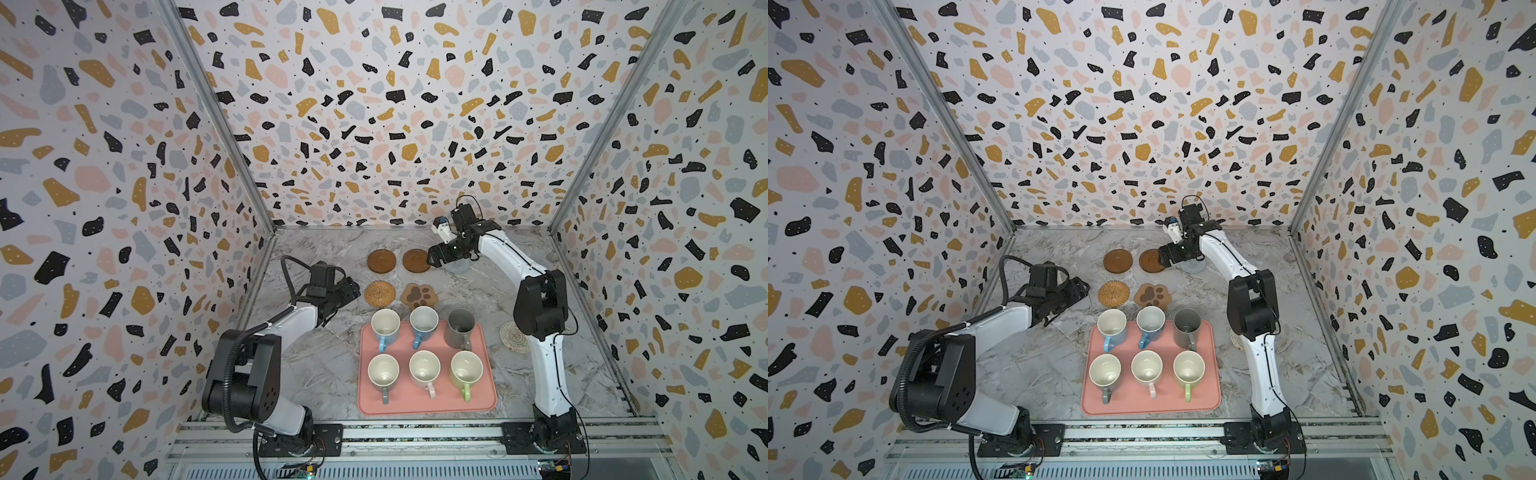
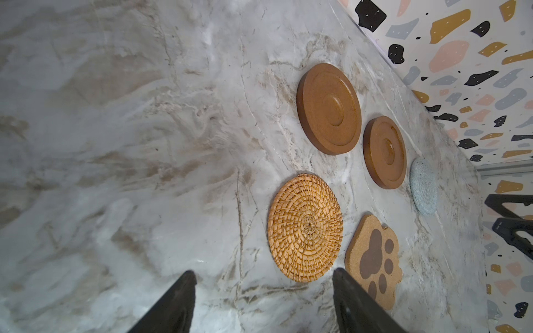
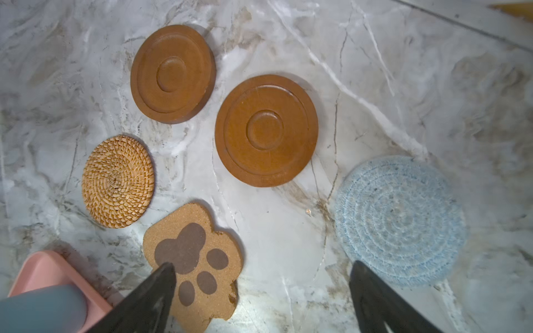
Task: Place cups on coasters
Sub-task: Move the coaster to the center of the table.
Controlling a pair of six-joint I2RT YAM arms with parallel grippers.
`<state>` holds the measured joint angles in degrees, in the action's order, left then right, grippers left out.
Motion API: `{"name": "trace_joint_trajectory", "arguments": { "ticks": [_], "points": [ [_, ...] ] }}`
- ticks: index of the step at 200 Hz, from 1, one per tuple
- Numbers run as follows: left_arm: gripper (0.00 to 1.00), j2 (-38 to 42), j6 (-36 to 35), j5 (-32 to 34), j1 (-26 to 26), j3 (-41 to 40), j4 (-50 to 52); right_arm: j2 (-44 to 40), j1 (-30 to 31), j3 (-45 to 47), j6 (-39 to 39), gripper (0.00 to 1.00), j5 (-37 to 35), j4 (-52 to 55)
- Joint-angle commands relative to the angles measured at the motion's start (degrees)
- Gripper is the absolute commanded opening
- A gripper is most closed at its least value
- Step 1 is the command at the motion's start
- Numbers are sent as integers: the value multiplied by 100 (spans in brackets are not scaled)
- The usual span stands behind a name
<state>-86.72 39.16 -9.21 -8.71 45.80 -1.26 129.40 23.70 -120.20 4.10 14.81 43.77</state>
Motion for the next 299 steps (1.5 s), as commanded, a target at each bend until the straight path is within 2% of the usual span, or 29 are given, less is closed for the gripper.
{"name": "trace_joint_trajectory", "arguments": {
  "ticks": [1, 27, 55, 91, 197, 273, 299],
  "points": [
    [76, 50, -199, -63, 36, 124, 71, 80, 295, -141, 679, 99, -778, 467],
    [76, 91, -268, -97, 54, 87, 91, 264, 682, -371, 1141, 99, -1245, 459],
    [76, 102, -334, -150, 88, 54, 99, 625, 930, -776, 1391, 99, -1192, 659],
    [76, 156, -396, -217, 132, -1, 125, 917, 1179, -856, 1623, 99, -1235, 803],
    [76, 259, -426, -280, 177, -176, 69, 597, 1462, -445, 2090, 99, -1069, 1114],
    [77, 300, -435, -292, 194, -221, 80, 679, 1568, -234, 2134, 99, -1258, 1086],
    [77, 328, -444, -284, 203, -238, 97, 745, 1583, -162, 2029, 99, -1681, 976]
  ]
}}
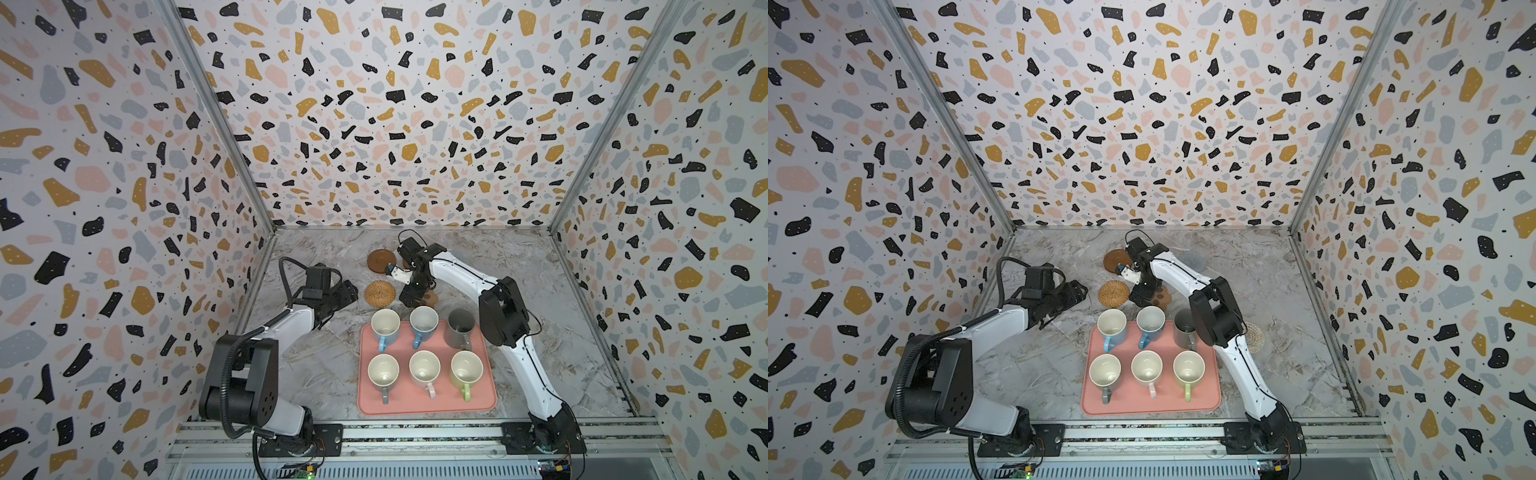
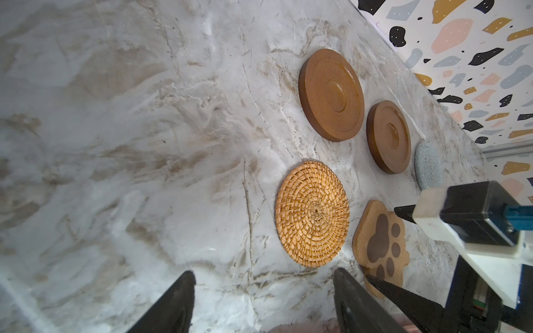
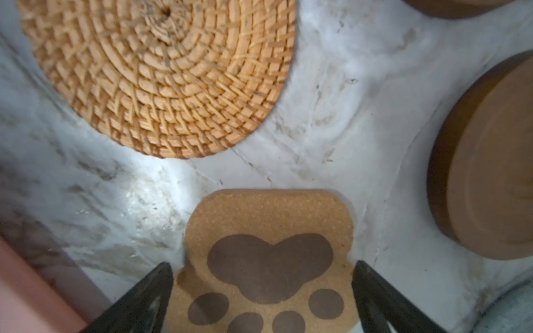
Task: Place cups on coasters
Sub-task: Move the coaster to the center of the table.
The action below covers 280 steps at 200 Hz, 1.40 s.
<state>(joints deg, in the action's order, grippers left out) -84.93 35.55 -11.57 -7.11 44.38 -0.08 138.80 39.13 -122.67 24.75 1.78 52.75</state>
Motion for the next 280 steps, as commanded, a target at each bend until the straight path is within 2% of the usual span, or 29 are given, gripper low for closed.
{"name": "trace_joint_trajectory", "arguments": {
  "ticks": [1, 23, 59, 124, 149, 195, 233, 280],
  "points": [
    [77, 150, -83, -47, 43, -96, -20, -195, 41, 85, -43, 99, -397, 73],
    [77, 162, -92, -46, 52, -103, -12, -177, 33, 104, -135, 100, -713, -57],
    [77, 185, -71, -45, 62, -109, -18, -162, 24, -25, -196, 100, -833, -195],
    [77, 185, -66, -37, 70, -129, -19, -95, -53, -360, -377, 99, -714, -313],
    [76, 186, -66, -29, 70, -136, -19, -269, -165, -373, -517, 99, -324, -309],
    [77, 180, -66, -20, 70, -131, -19, -888, -480, 331, -840, 96, 303, -387],
    [77, 178, -66, -29, 79, -129, -19, -1088, -726, 856, -847, 90, 224, -176],
    [76, 175, -75, -36, 96, -131, -10, -1258, -745, 1380, -667, 82, -127, -78]
  ]
}}
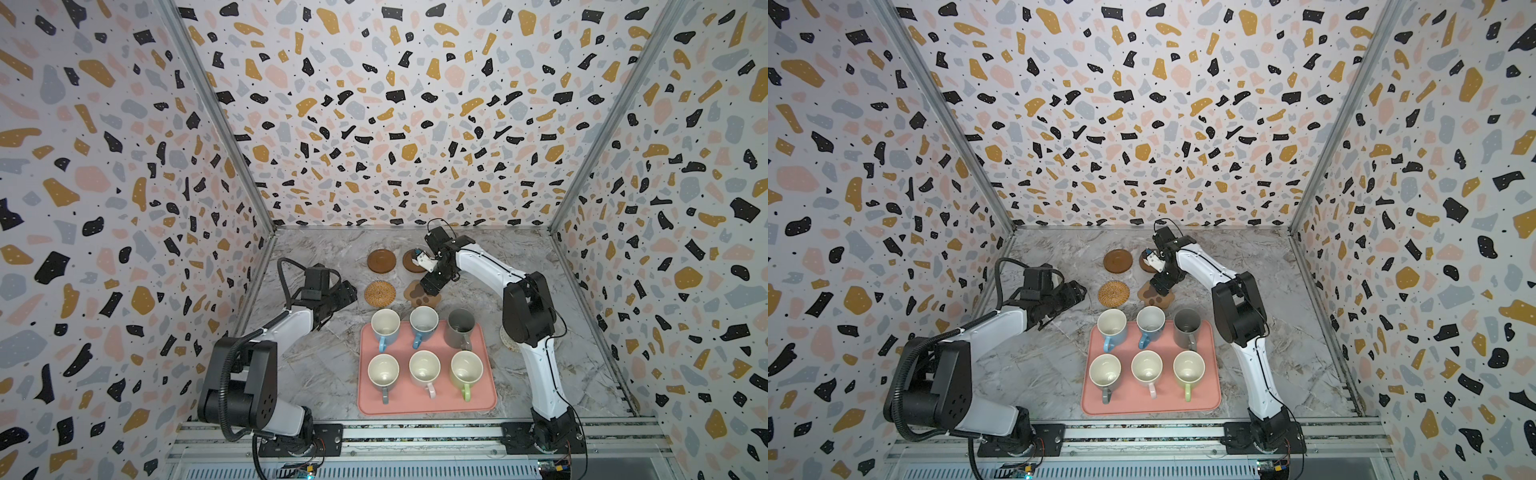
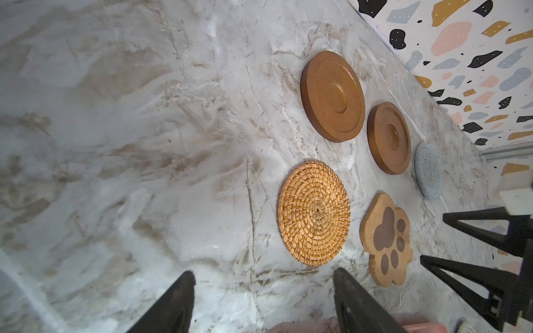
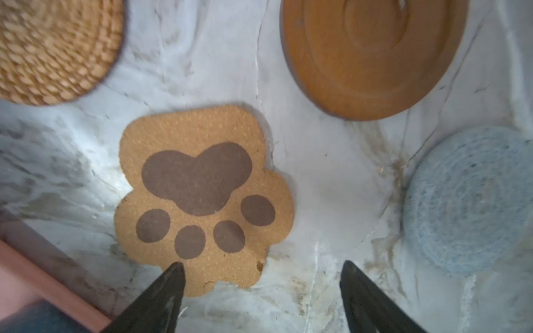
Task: Place cups on coasters
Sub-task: Move the coaster to the center of the table.
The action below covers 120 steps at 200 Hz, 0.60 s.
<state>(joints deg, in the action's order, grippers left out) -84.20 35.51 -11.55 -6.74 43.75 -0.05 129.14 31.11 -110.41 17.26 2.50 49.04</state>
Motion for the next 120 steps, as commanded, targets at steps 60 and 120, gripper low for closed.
{"name": "trace_joint_trajectory", "arguments": {
  "ticks": [60, 120],
  "points": [
    [77, 115, -132, -45, 76, -15, 58, -304, 53, 399, 218, 70, -271, 428],
    [77, 159, -123, -11, 77, -42, 76, -317, 103, 703, 90, 60, -649, 108]
  ]
}}
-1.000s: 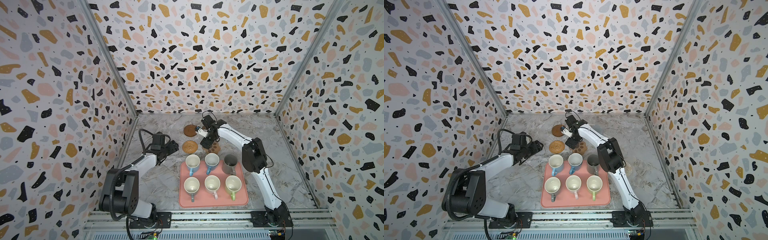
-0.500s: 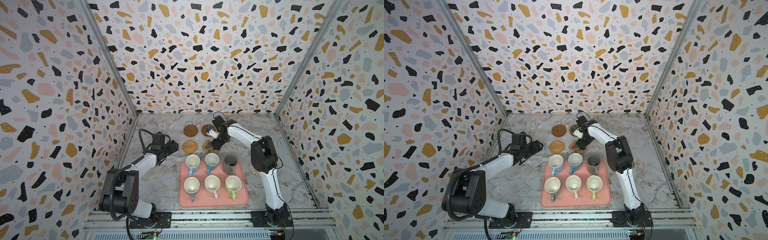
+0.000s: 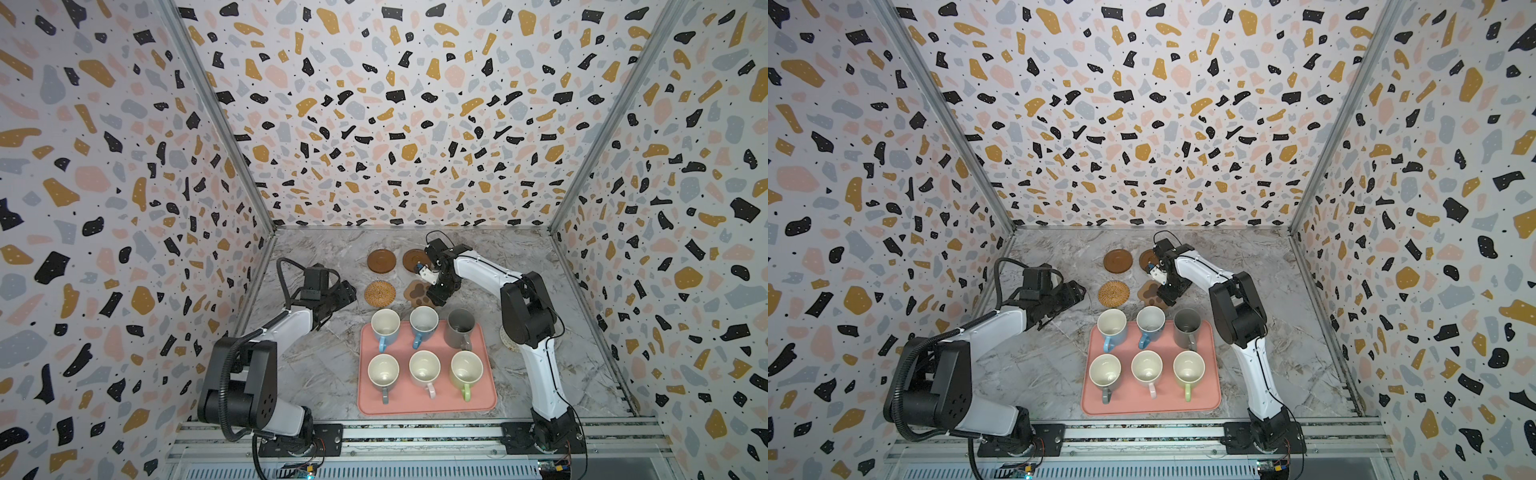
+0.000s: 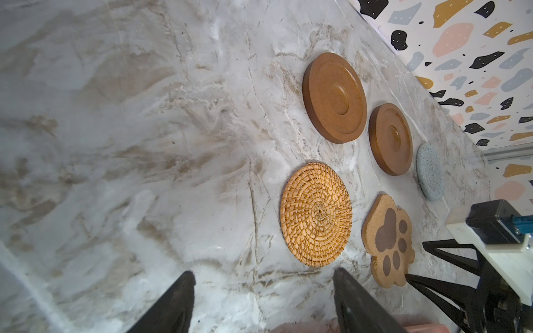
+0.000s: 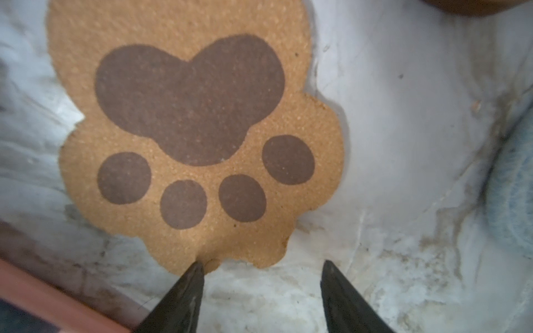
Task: Place cups on coasters
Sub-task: Move the coaster to the center of the table.
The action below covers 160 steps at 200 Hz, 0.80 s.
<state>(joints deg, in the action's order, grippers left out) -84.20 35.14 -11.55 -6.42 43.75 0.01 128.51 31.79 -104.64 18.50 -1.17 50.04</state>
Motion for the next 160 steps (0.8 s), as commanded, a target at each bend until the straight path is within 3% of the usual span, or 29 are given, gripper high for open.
{"name": "trace_joint_trajectory", "arguments": {
  "ticks": [1, 58, 160],
  "points": [
    [77, 154, -86, -12, 44, -42, 69, -250, 32, 127, -37, 60, -285, 6],
    [77, 202, -76, 27, 44, -55, 109, -210, 64, 146, -70, 50, -261, -130],
    [77, 221, -68, 42, 53, -40, 146, -97, 63, -195, -145, 49, 33, -242]
  ]
}}
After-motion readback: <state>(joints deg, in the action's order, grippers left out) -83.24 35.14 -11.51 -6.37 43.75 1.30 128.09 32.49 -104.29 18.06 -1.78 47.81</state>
